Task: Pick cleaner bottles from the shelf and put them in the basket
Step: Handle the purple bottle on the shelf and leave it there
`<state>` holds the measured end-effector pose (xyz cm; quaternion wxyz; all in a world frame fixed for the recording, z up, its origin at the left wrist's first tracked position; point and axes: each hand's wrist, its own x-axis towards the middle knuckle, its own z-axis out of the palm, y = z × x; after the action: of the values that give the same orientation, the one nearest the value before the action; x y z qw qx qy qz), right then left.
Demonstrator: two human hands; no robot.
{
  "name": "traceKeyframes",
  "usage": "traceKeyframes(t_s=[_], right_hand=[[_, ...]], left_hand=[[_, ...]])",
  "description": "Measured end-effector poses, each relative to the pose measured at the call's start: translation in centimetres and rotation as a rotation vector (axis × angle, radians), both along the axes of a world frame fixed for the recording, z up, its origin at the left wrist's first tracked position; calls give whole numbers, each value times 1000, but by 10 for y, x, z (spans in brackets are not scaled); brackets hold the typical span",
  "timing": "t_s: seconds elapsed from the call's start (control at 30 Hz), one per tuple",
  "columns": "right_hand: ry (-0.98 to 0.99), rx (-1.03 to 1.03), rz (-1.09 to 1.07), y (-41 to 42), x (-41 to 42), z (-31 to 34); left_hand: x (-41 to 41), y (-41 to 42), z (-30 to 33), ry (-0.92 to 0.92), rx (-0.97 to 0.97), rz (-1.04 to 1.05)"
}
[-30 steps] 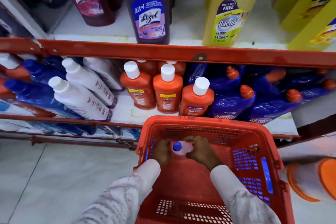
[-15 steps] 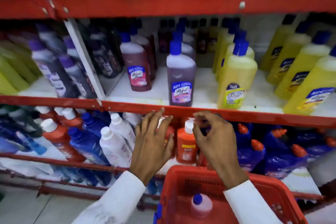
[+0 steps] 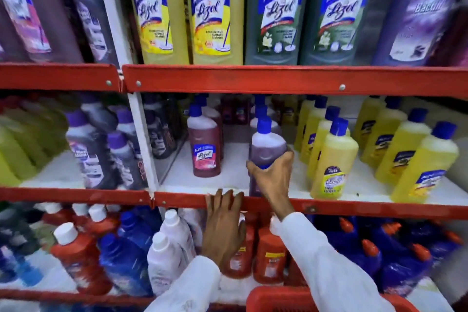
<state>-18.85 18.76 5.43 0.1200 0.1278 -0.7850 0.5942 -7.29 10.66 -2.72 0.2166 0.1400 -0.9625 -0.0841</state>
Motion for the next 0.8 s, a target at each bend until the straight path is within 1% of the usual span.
traceKeyframes(t_s=[0.1, 0.2, 0.27, 0.33, 0.4, 0.43, 0.5, 0.6, 0.67, 0.73, 0.8], right_hand=[[-55, -86, 113, 12, -7, 3], [-78, -321, 244, 32, -6, 16], [-62, -488, 412, 46, -9, 27], [-125, -665, 625, 58, -7, 39], [-191, -745, 780, 68, -3, 49], [-193, -734, 801, 71, -1, 52], [-156, -659, 705, 70, 2, 55], [-80, -472, 372, 62, 3, 54], [-5, -329, 193, 54, 3, 45], [62, -208, 98, 45, 1, 35], [54, -162, 65, 33, -3, 27]], left_hand=[[-2, -6, -4, 54, 44, -33], [-4, -8, -6, 96, 84, -47], [-7, -9, -9, 134, 102, -57], [-9, -10, -12, 169, 119, -61], [-11, -11, -15, 194, 126, -64], [-12, -10, -16, 200, 130, -65], [-12, -10, -19, 208, 145, -62], [-9, -9, -18, 205, 187, -49], [-9, -8, -16, 202, 212, -51], [-10, -9, -14, 206, 250, -66], [-7, -12, -11, 196, 282, -82]])
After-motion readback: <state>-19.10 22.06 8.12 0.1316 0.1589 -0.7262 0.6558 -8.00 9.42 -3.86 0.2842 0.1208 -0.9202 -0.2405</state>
